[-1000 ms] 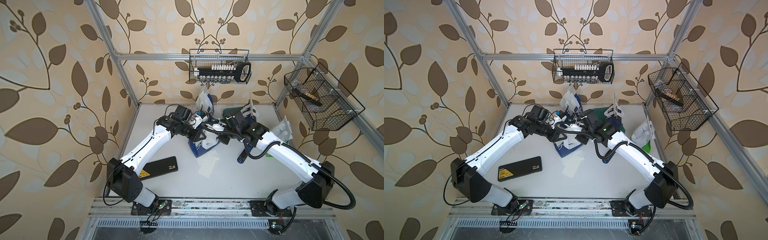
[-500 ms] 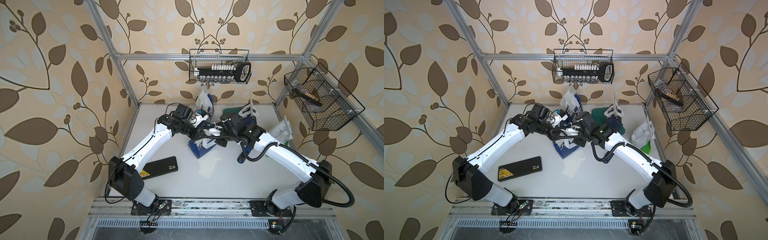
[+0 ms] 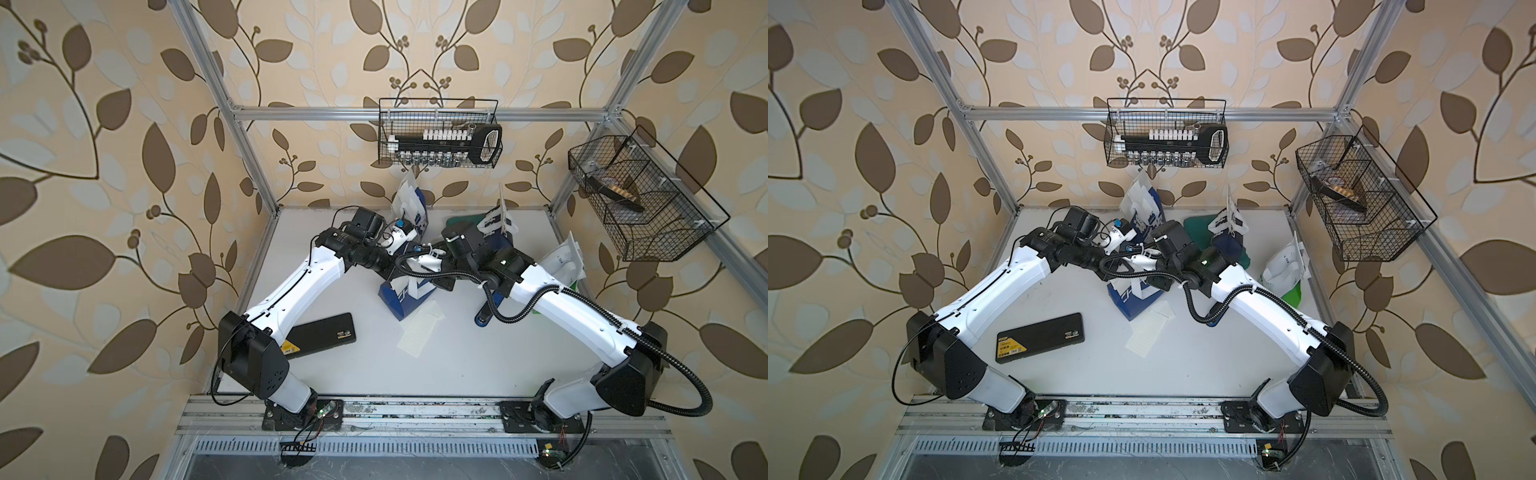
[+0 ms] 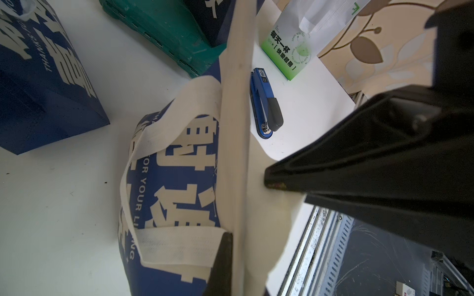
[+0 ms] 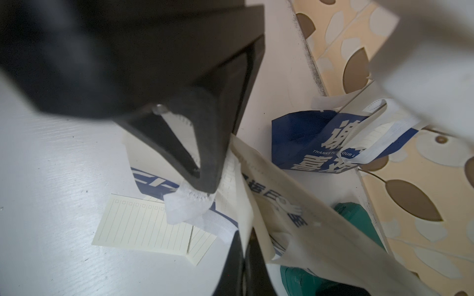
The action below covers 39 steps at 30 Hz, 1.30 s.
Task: Staple the receipts to the bags
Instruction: Hold the receipt from the takeout bag.
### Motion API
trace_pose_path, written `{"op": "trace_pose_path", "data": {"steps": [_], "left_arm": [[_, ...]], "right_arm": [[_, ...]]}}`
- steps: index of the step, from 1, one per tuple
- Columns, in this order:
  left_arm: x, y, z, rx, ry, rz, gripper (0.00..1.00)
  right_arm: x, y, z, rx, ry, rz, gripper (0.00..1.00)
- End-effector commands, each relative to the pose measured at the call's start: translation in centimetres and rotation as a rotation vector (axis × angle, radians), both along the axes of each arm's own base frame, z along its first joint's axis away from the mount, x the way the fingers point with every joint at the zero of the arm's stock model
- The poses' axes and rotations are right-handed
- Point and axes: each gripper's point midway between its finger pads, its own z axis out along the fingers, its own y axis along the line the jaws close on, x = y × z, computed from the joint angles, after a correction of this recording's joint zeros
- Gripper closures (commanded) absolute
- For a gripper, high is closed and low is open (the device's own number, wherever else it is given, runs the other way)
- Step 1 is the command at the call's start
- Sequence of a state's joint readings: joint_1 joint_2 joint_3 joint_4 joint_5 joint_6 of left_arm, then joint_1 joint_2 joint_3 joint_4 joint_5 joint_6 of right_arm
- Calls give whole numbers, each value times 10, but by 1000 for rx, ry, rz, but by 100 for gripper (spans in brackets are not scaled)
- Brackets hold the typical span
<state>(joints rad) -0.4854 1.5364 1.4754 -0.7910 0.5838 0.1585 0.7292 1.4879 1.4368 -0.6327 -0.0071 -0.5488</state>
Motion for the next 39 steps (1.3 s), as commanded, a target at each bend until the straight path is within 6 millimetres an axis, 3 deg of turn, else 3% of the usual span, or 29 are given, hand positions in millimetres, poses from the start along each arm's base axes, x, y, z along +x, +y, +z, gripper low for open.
{"op": "trace_pose_path", "data": {"steps": [1,2,5,9,13,18,22,25,33,37,39], "left_arm": [[-6,-11,20,-60,-29,-61,100],[-6,-10,20,-58,-33,-60,100],[-5,-9,17,-45,-32,-53,100],[-7,-8,18,-39,-36,-61,100],[-11,-8,18,-37,-32,-81,100],[-11,-7,19,-36,-35,-78,100],[-10,-8,19,-38,-33,-77,100],[-11,-9,23,-47,-35,-82,100],[-15,-10,28,-66,-28,-95,100],[-16,-11,27,-69,-23,-97,100],[-15,-10,26,-61,-25,-91,100]], "right_arm": [[16,1,22,30,-85,-48,68],[19,-2,24,32,-99,-68,57],[27,-18,32,65,-118,-126,42],[33,-46,43,151,-101,-186,39],[28,-59,54,218,-99,-162,38],[-3,-50,67,355,52,-2,44],[-28,-35,58,440,193,91,49],[-26,-30,47,488,243,73,50],[3,-20,24,488,264,18,58],[9,-15,13,491,298,18,67],[10,-13,8,498,319,12,77]]}}
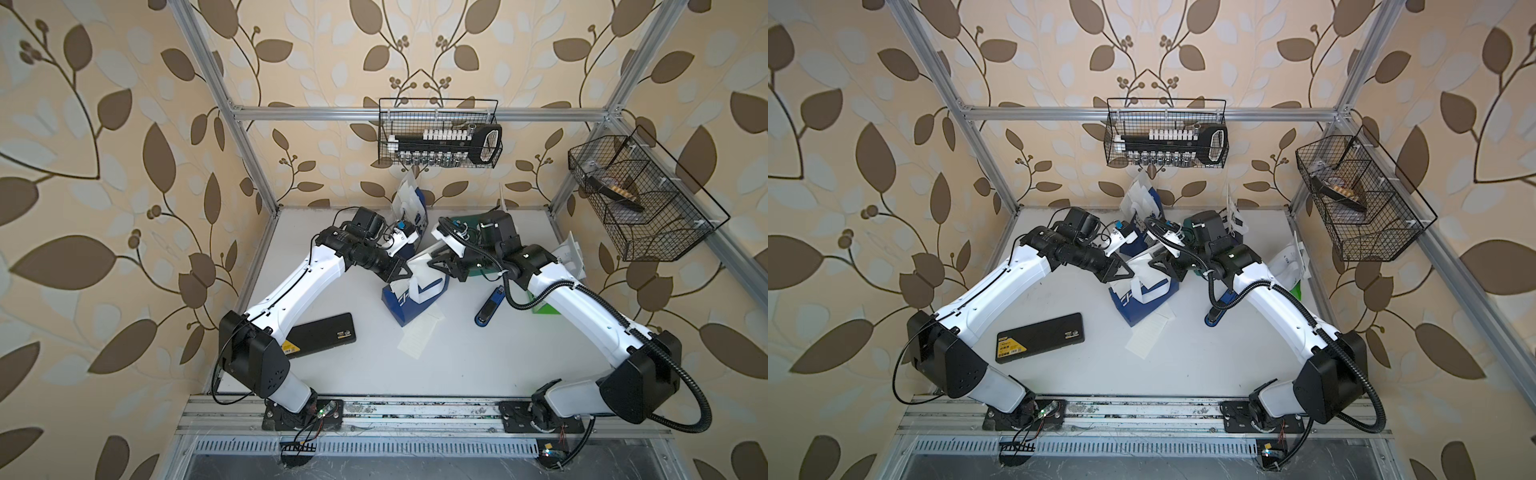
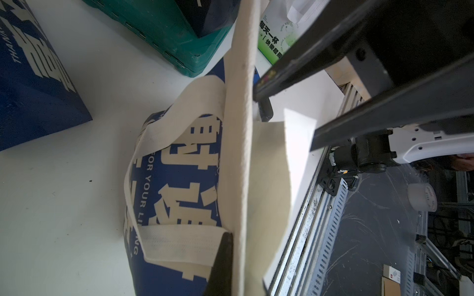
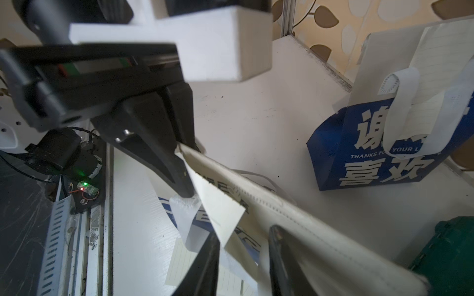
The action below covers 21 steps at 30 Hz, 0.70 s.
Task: Staple the receipts to the bags
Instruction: Hold the receipt from the takeout bag.
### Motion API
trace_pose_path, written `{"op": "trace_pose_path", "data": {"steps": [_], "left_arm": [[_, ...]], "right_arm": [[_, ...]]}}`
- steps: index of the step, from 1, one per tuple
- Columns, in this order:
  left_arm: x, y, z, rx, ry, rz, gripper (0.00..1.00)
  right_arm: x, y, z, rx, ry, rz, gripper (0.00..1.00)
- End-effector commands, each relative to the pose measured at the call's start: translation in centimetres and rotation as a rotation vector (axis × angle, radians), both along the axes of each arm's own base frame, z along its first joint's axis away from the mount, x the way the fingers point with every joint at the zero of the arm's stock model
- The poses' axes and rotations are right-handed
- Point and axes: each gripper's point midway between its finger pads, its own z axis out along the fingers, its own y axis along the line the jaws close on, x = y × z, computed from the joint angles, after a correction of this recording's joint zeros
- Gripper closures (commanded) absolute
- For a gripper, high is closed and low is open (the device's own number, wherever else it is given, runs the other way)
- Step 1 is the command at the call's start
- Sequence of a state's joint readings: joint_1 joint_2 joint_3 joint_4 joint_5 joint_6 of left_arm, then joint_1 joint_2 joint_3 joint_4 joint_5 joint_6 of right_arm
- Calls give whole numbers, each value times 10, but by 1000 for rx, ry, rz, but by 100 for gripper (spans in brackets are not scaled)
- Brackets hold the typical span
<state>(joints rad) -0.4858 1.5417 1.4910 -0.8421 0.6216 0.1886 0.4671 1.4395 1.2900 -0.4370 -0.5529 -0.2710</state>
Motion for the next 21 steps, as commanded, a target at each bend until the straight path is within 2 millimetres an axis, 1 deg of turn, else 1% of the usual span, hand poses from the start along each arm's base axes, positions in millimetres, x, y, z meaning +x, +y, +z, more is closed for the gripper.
{"op": "trace_pose_path", "data": {"steps": [1,3,4,8,10,11,12,14,17,21], "left_arm": [[-4,-8,25,-56,-55,-45,100],[-2,-7,25,-49,-63,-37,100],[-1,-8,24,-45,-63,-36,100],[2,-7,22,-34,-70,-26,100],[1,-7,23,-35,-69,-30,92],[0,-7,24,-38,-69,-33,85],[0,-7,24,-38,-70,-32,81],[1,-7,25,-38,-72,-29,76],[1,-7,26,-40,-78,-31,73],[3,-7,26,-37,-80,-22,73]], "right_arm": [[0,6,-1,38,23,22,83],[-1,7,-5,45,38,18,94],[-1,7,-6,48,42,15,97],[1,6,-11,73,64,-21,100],[5,6,-13,86,80,-52,100],[6,6,-14,93,88,-59,100],[6,6,-16,98,97,-69,100],[8,6,-16,106,105,-79,100],[8,6,-16,112,109,-84,100],[7,7,-13,115,102,-76,100]]}}
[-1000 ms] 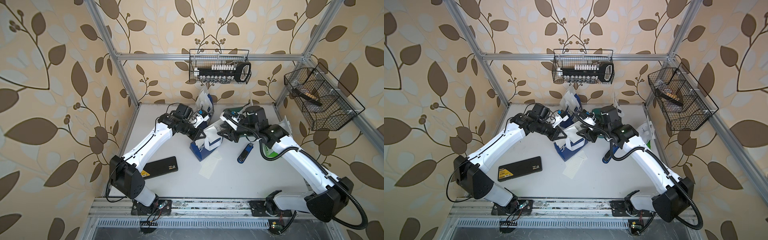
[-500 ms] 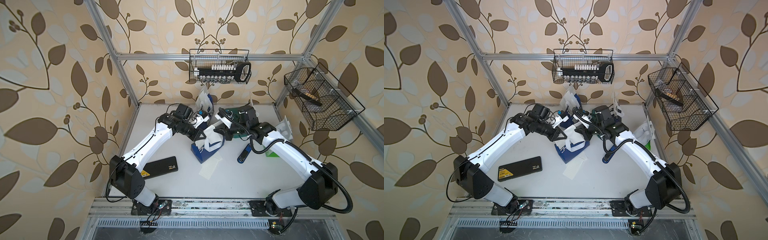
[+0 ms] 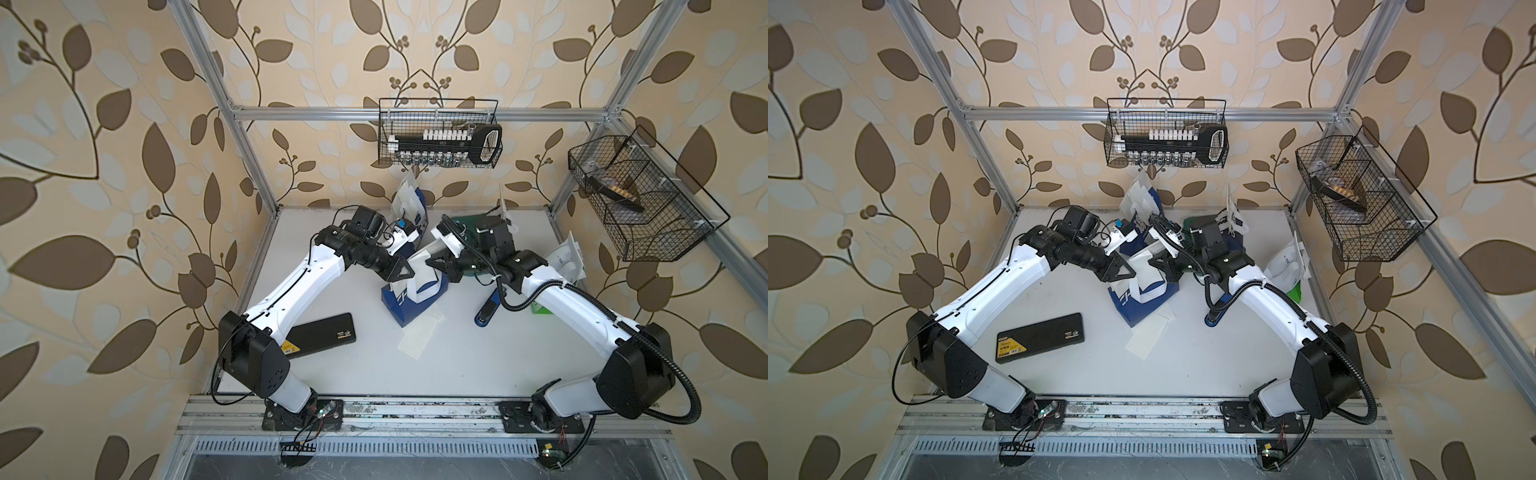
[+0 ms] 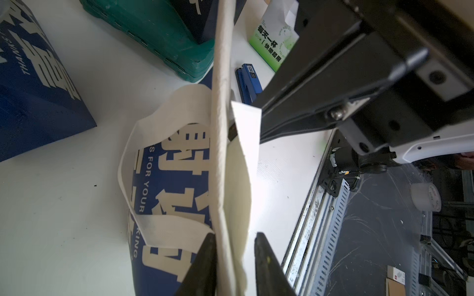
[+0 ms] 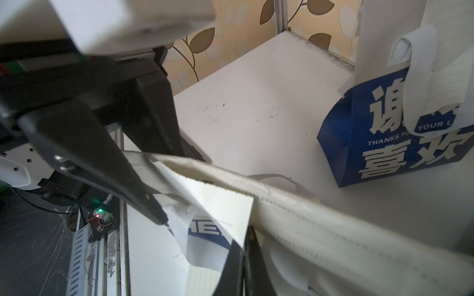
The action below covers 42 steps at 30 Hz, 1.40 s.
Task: Staple the receipts to the bags
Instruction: Hold the receipt from the takeout bag.
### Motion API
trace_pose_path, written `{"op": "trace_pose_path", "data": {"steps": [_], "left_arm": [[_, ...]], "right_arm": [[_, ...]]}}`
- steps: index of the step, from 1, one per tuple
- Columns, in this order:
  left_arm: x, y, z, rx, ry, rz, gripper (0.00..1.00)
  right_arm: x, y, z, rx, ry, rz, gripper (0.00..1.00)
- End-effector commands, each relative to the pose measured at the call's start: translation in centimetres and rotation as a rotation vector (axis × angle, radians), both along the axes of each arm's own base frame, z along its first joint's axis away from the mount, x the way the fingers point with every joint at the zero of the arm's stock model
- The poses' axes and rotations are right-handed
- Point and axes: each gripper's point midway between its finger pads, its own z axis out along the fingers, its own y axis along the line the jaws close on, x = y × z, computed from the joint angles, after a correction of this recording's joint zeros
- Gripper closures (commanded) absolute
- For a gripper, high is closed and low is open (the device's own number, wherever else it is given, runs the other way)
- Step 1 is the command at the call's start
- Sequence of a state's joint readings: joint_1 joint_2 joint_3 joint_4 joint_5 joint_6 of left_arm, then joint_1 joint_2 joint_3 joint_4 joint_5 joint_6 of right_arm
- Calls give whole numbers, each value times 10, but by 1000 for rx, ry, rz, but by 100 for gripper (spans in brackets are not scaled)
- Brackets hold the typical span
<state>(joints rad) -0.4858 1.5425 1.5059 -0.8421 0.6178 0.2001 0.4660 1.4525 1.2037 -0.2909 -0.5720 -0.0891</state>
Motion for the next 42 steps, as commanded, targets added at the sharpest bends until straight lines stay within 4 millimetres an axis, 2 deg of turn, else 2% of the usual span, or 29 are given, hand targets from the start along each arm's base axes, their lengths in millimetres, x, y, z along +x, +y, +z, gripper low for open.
{"op": "trace_pose_path", "data": {"steps": [1,13,16,22,26,29,34,42], "left_arm": [[2,-6,21,-35,-59,-11,73],[13,-8,24,-42,-84,27,74],[13,-8,22,-39,-80,24,78],[12,-7,16,-22,-71,27,97],[12,-6,14,-14,-71,31,100],[13,-6,12,-6,-69,36,100],[15,-3,9,16,-76,49,100],[13,-1,4,37,-65,48,100]], "right_arm": [[-1,1,2,15,-2,0,100],[-6,-3,-8,11,23,-7,100],[-5,-2,-6,16,19,-9,100],[-1,0,-2,20,12,-9,100],[1,1,-3,19,18,-9,100],[0,2,0,24,14,-4,95],[-9,6,15,64,10,39,79],[-14,11,34,104,-2,84,77]]}}
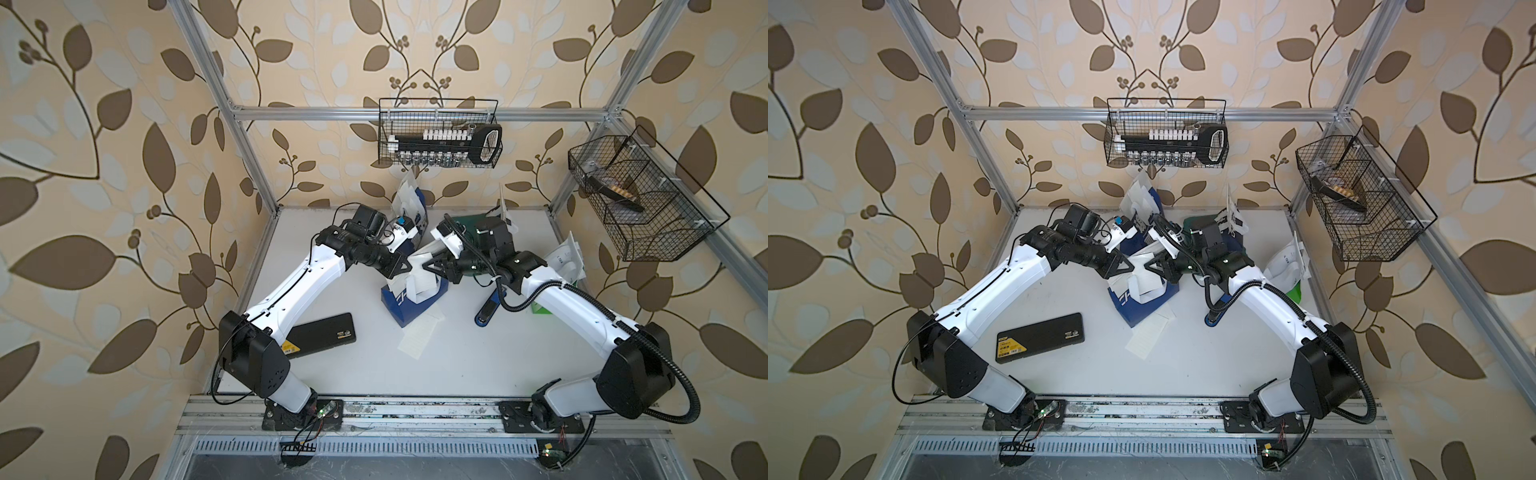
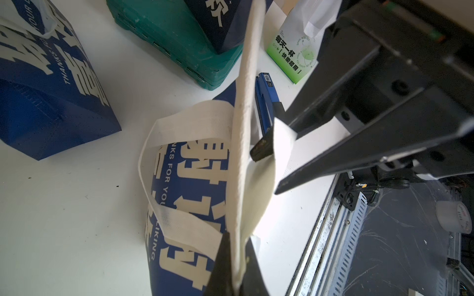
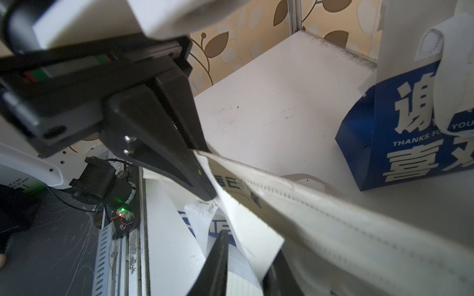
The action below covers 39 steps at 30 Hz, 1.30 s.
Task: Staple the receipts to the bags
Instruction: Hold the receipt from the takeout bag, then pick up the stapler from the center of the board.
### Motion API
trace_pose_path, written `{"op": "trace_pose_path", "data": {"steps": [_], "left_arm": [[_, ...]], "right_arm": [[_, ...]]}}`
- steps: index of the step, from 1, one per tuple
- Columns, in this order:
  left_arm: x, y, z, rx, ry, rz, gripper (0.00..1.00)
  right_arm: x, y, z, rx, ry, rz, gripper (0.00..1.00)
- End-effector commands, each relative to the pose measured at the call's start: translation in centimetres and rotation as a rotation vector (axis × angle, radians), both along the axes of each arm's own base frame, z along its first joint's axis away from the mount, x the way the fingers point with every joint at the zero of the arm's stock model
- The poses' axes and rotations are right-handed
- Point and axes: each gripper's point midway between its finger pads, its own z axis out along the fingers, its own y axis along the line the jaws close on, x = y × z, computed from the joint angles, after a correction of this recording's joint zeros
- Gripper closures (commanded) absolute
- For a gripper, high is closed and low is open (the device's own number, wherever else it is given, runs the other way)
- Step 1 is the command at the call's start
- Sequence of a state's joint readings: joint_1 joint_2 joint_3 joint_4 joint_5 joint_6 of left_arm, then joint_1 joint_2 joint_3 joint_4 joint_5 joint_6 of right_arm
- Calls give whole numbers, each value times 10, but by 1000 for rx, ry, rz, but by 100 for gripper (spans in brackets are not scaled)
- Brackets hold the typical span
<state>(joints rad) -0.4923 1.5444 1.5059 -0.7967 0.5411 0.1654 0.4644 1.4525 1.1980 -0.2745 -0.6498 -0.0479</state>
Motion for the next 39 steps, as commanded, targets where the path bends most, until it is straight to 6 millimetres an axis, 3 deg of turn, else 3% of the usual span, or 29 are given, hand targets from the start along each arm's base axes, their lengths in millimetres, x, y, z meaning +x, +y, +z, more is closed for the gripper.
{"op": "trace_pose_path", "data": {"steps": [1,8,13,18,22,25,28,32,35,39], "left_arm": [[-2,-2,4,12,-23,-12,100],[-2,-1,4,18,-24,-10,100],[-5,-1,5,15,-19,-18,100],[-9,-4,9,-4,-13,-37,100],[-10,-4,11,-8,-13,-40,100],[-8,-4,12,-3,-23,-30,100],[7,2,10,35,-59,42,100],[21,6,12,56,-93,113,100],[24,4,12,71,-112,127,100],[20,-4,6,119,-140,92,100]], "right_arm": [[-6,5,32,50,-51,42,78],[-7,6,34,60,-44,50,90],[9,-1,32,22,-90,-31,100],[29,-2,28,-2,-108,-95,99],[53,-16,23,-48,-140,-238,78],[71,-39,20,-108,-166,-396,70],[74,-67,27,-170,-206,-534,64],[71,-137,23,-276,-188,-889,50],[49,-194,-10,-359,-14,-1171,42],[12,-230,-71,-411,247,-1360,37]]}}
